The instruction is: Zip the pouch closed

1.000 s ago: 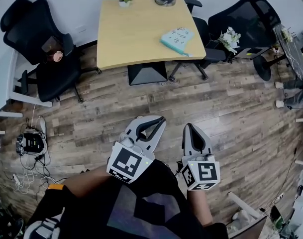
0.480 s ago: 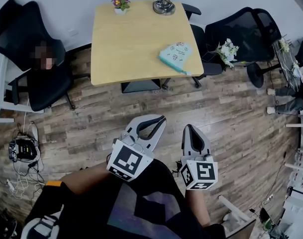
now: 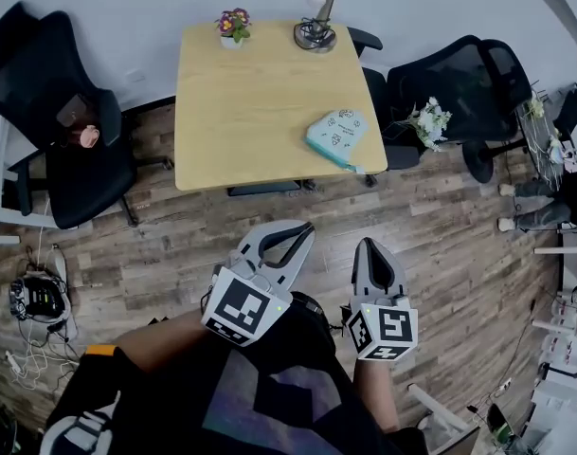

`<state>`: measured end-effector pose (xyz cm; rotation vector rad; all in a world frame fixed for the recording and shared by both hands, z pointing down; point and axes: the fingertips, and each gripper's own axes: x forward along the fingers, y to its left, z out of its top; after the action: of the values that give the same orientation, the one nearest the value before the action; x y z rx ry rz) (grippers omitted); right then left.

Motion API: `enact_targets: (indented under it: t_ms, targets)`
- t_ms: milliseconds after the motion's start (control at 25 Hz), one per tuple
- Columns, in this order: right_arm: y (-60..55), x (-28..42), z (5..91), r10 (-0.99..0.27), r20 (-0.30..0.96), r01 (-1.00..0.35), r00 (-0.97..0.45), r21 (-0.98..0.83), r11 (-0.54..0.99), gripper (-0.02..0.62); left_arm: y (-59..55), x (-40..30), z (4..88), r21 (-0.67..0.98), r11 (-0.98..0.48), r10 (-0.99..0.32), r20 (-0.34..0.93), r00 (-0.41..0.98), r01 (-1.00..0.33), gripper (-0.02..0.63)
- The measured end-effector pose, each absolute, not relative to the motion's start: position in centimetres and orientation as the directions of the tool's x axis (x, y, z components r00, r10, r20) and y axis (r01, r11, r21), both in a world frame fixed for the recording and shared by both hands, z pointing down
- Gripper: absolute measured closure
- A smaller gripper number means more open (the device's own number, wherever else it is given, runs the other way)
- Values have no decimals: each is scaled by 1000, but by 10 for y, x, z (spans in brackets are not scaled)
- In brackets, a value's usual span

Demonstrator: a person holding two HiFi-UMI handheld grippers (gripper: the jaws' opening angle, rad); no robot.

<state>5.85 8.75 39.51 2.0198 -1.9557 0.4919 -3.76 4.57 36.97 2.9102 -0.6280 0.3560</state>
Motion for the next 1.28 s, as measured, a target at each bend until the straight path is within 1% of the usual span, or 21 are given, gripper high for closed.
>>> enact_targets:
  t_ms: [280,400,720,960,1000,1120,1280]
  targets:
    - [62,73,399,-889,456,-999,33,39,-18,578,25,-38,380,113,-885,-411,269,871,-452,591]
    - [52,83,410,-875,484,-998,20,65,13,578,13,-38,389,123,-861,-447,276,851,-493,591]
    - [1,110,434,-829,556,-972,-66,154,180,577,-30,-5,404,117,-813,-520,290,803,-570,591]
    - [-37,139,473,-765,631,-908,-129,235,347,577,-60,29,435,121,-778,-547,355,758,-617,591]
    - [-41,144,483,-746,651,-891,-136,249,380,570,-64,36,443,122,-774,-546,368,752,-621,591]
    - [-52,157,513,-685,711,-832,-158,278,481,505,-74,53,468,121,-764,-543,411,732,-634,591]
    - [-68,169,544,-626,754,-774,-199,270,572,488,-88,73,491,111,-744,-554,449,701,-659,590]
